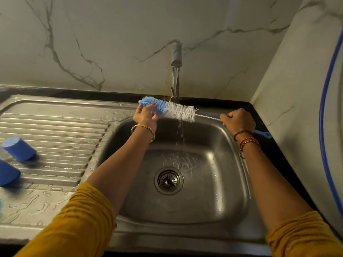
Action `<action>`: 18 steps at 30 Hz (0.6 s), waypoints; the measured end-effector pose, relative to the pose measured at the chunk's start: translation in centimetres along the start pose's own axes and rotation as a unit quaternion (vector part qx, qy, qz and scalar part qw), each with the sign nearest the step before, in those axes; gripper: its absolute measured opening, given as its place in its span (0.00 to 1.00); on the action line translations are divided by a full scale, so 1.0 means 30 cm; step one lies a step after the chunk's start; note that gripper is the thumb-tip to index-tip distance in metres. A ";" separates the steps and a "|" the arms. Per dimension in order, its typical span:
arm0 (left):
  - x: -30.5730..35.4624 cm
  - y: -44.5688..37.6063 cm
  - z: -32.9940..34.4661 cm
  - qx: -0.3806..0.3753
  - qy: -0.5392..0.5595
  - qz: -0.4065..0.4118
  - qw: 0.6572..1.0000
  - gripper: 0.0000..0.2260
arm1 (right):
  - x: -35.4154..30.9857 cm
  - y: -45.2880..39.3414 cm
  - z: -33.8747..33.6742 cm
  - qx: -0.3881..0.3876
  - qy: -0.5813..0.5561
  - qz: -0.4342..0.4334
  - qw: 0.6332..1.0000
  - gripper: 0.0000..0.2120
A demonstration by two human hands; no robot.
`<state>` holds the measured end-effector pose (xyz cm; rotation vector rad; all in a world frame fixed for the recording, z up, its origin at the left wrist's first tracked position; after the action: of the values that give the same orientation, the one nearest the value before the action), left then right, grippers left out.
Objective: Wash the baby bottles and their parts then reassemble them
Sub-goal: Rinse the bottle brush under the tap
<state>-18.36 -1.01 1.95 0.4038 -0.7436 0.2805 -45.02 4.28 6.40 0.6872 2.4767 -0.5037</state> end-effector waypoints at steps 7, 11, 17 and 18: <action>-0.068 0.028 0.006 -0.020 -0.025 -0.027 0.999 0.21 | 0.100 0.015 -0.005 0.006 0.018 0.054 0.998 0.16; -0.120 0.047 0.007 -0.035 -0.044 -0.046 0.997 0.22 | 0.157 0.040 -0.016 0.023 0.029 0.067 0.997 0.21; -0.168 0.074 0.004 -0.039 -0.090 -0.061 0.993 0.23 | 0.202 0.088 -0.044 0.056 0.019 0.060 0.996 0.23; -0.174 0.079 0.009 -0.049 -0.101 -0.061 0.992 0.22 | 0.213 0.094 -0.047 0.065 0.023 0.062 0.996 0.24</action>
<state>-23.11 0.42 -0.94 0.3860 -0.9240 0.0886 -48.70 9.55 3.33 0.9072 2.4407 -0.6127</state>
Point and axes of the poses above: each hand's wrist, its own y-axis away from the middle knuckle, its own z-axis out of the palm, x = y × z, the point moved 6 cm from there along -y, towards the middle knuckle, and after that the axes turned 12 degrees about z, right-handed, at the moved point
